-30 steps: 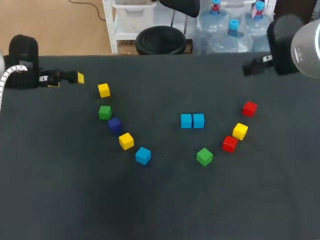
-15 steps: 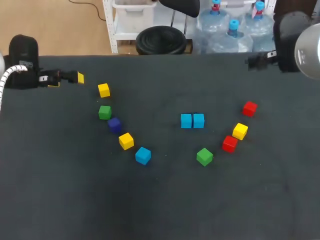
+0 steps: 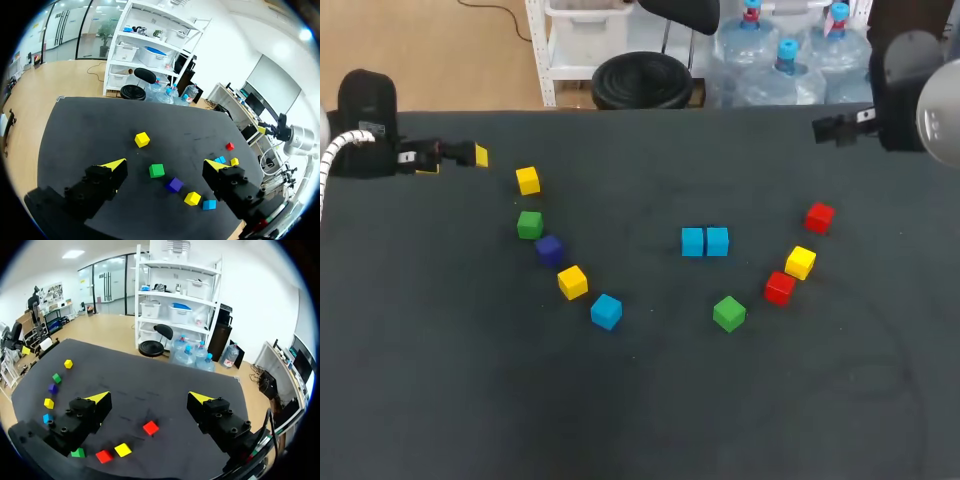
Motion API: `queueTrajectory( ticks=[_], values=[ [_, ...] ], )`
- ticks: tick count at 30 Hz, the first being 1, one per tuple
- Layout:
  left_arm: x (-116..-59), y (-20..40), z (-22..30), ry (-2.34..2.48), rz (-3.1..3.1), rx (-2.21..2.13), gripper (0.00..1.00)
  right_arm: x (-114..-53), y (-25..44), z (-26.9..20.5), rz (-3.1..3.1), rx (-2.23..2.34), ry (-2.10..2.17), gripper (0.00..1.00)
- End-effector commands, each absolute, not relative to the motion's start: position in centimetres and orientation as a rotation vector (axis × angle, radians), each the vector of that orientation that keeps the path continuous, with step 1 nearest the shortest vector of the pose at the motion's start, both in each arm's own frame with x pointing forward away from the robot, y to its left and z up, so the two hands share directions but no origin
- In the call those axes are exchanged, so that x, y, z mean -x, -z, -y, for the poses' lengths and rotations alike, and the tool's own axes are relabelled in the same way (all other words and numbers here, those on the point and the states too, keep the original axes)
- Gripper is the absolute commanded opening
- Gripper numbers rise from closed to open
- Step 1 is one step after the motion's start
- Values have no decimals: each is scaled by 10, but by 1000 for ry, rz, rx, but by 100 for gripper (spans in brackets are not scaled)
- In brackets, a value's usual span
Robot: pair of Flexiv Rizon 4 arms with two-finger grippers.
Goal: Place the blue cubes, place green cubes on the blue cubes, place the yellow cubes on the green cubes, then place the red cubes on the yellow cubes, and place purple cube on the red cubes.
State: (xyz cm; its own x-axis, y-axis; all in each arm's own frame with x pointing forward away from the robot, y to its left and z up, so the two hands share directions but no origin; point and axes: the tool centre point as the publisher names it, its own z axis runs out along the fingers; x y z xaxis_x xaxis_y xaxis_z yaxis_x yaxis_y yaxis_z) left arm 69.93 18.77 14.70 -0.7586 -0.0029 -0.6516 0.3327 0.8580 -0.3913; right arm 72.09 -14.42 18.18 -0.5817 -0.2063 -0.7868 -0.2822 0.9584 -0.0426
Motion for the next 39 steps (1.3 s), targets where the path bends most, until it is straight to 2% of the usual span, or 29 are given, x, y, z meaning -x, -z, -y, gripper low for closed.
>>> queueTrajectory(
  ticks=[1, 8, 13, 18, 25, 33, 39],
  values=[
    [-699, -149, -186, 643, -2367, -234, 100, -721, -178, 144, -2132, 332, -123, 100],
    [-695, -170, -199, 589, -2432, -351, 100, -721, -178, 144, -2132, 332, -123, 100],
    [-688, -184, -171, 165, -2493, -894, 100, -721, -178, 144, -2132, 332, -123, 100],
    [-670, -169, -135, 23, -2500, -1398, 100, -721, -178, 144, -2132, 332, -123, 100],
    [-640, -138, -96, -182, -2329, -1873, 100, -721, -178, 144, -2132, 332, -123, 100],
    [-615, -105, -60, -286, -2091, -2117, 100, -721, -178, 144, -2132, 332, -123, 100],
    [-598, -81, -57, -327, -1908, -2279, 100, -721, -178, 144, -2132, 332, -123, 100]
  ],
)
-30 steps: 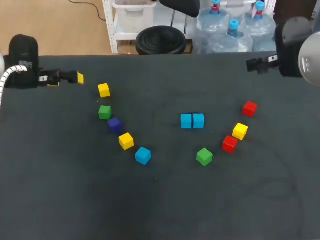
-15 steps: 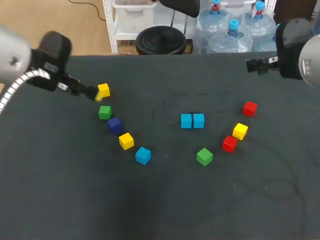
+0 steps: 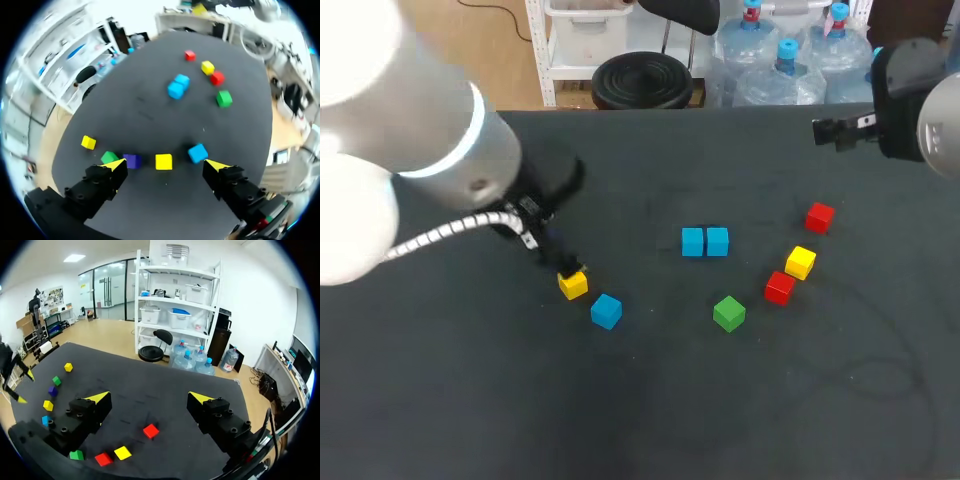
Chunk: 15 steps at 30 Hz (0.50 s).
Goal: Place the blue cubes, place green cubes on the blue cubes, place the yellow cubes on the green cubes, then place the red cubes on the yellow cubes, and place purple cube on the red cubes.
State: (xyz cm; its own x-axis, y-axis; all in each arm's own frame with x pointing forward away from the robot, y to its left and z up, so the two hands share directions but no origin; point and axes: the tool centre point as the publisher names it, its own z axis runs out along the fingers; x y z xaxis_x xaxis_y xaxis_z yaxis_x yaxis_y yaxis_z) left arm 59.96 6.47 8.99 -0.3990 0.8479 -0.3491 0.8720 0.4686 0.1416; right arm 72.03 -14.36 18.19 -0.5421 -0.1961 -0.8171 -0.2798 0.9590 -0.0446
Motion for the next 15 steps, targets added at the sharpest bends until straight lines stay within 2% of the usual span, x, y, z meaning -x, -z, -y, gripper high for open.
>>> queueTrajectory(
  ticks=[1, 15],
  values=[
    [-596, -77, -57, -346, -1881, -2302, 100, -721, -178, 144, -2132, 332, -123, 100],
    [-581, -24, -49, -555, -1451, -2583, 100, -721, -178, 144, -2132, 332, -123, 100]
  ],
)
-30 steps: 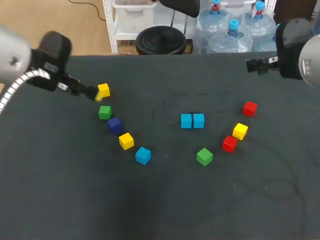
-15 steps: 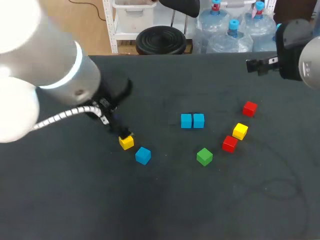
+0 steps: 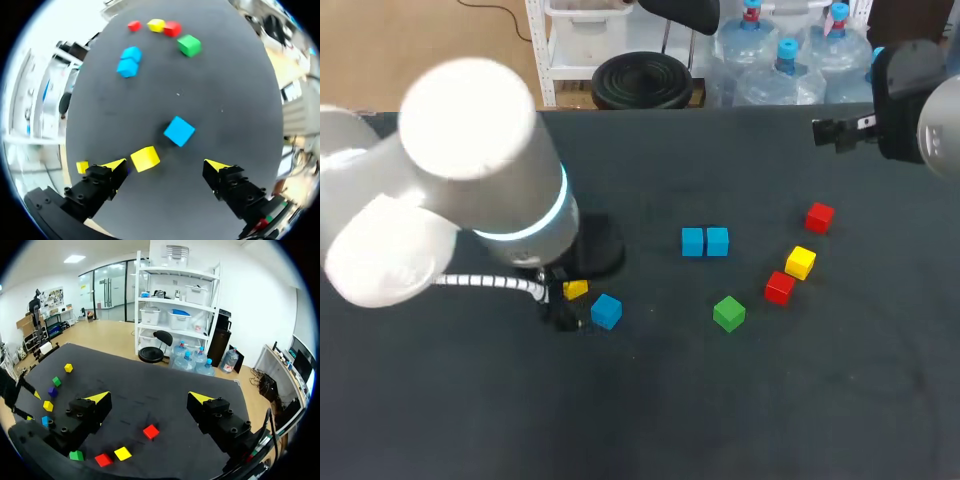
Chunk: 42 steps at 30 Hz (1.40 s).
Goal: Place the blue cubes, place green cubes on the blue cubes, place the yellow cubes on the green cubes, then place the red cubes on the yellow cubes, and place purple cube on the red cubes.
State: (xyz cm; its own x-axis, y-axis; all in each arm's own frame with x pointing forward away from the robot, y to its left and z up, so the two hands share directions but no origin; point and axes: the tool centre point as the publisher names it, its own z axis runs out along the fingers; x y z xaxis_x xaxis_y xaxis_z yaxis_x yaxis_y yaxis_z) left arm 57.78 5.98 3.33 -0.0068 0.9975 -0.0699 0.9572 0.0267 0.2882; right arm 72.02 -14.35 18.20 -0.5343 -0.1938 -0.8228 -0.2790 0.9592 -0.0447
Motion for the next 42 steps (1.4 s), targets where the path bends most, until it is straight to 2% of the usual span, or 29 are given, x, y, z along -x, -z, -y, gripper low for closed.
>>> queueTrajectory(
  ticks=[1, 14, 26, 27, 28, 29, 30, 32, 34, 38, 40, 41, 42],
  values=[
    [-580, -23, -46, -540, -1453, -2595, 100, -721, -178, 144, -2132, 332, -123, 100],
    [-576, -26, -19, -225, -1297, -2878, 100, -721, -178, 144, -2132, 332, -123, 100],
    [-587, -17, -18, -19, -1417, -2826, 100, -721, -178, 144, -2132, 332, -123, 100],
    [-588, -17, -18, -21, -1414, -2827, 97, -721, -178, 144, -2132, 332, -123, 100],
    [-588, -16, -18, -17, -1423, -2818, 80, -721, -178, 144, -2132, 332, -123, 100],
    [-589, -15, -18, -9, -1429, -2812, 67, -721, -178, 144, -2132, 332, -123, 100],
    [-589, -14, -18, -11, -1429, -2812, 65, -721, -178, 144, -2132, 332, -123, 100],
    [-589, -13, -18, -14, -1441, -2805, 70, -721, -178, 144, -2132, 332, -123, 100],
    [-589, -12, -18, -9, -1449, -2801, 80, -721, -178, 144, -2132, 332, -123, 100],
    [-587, -13, -19, 12, -1472, -2785, 85, -721, -178, 144, -2132, 332, -123, 100],
    [-586, -13, -21, 18, -1488, -2777, 93, -721, -178, 144, -2132, 332, -123, 100],
    [-585, -12, -21, 20, -1491, -2773, 87, -721, -178, 144, -2132, 332, -123, 100],
    [-585, -11, -22, 21, -1497, -2768, 74, -721, -178, 144, -2132, 332, -123, 100]
  ],
)
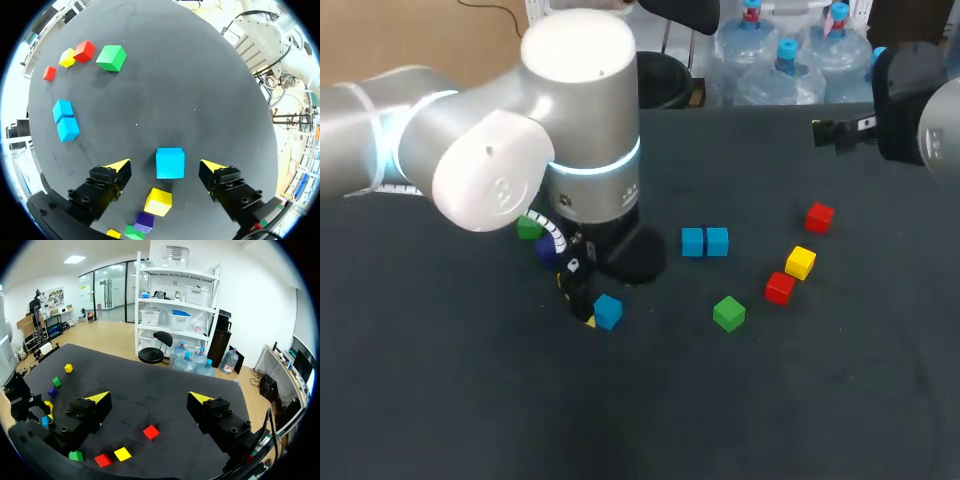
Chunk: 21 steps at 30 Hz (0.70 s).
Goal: Place the blue cubes, place green cubes on the blue cubes, place the yellow cubes on the green cubes, then place the red cubes on the yellow cubes, and place purple cube on the red cubes.
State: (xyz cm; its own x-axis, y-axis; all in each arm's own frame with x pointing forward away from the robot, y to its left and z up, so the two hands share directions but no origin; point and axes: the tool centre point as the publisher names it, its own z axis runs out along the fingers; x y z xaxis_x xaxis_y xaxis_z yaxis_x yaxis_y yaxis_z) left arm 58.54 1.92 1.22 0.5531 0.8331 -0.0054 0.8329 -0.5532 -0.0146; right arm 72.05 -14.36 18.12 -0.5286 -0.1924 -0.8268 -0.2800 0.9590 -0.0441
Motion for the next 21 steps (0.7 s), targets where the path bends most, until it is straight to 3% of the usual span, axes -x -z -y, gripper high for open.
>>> queueTrajectory(
  ticks=[1, 3, 6, 21],
  values=[
    [-585, -10, -23, -23, 1499, 2753, 57, -721, -178, 144, -2132, 332, -123, 100],
    [-583, -9, -24, -28, 1510, 2744, 44, -721, -178, 144, -2132, 332, -123, 100],
    [-581, -8, -25, -35, 1526, 2738, 0, -721, -178, 144, -2132, 332, -123, 100],
    [-585, -7, -25, -38, 1642, 2658, 0, -721, -178, 144, -2132, 332, -123, 100]
  ],
)
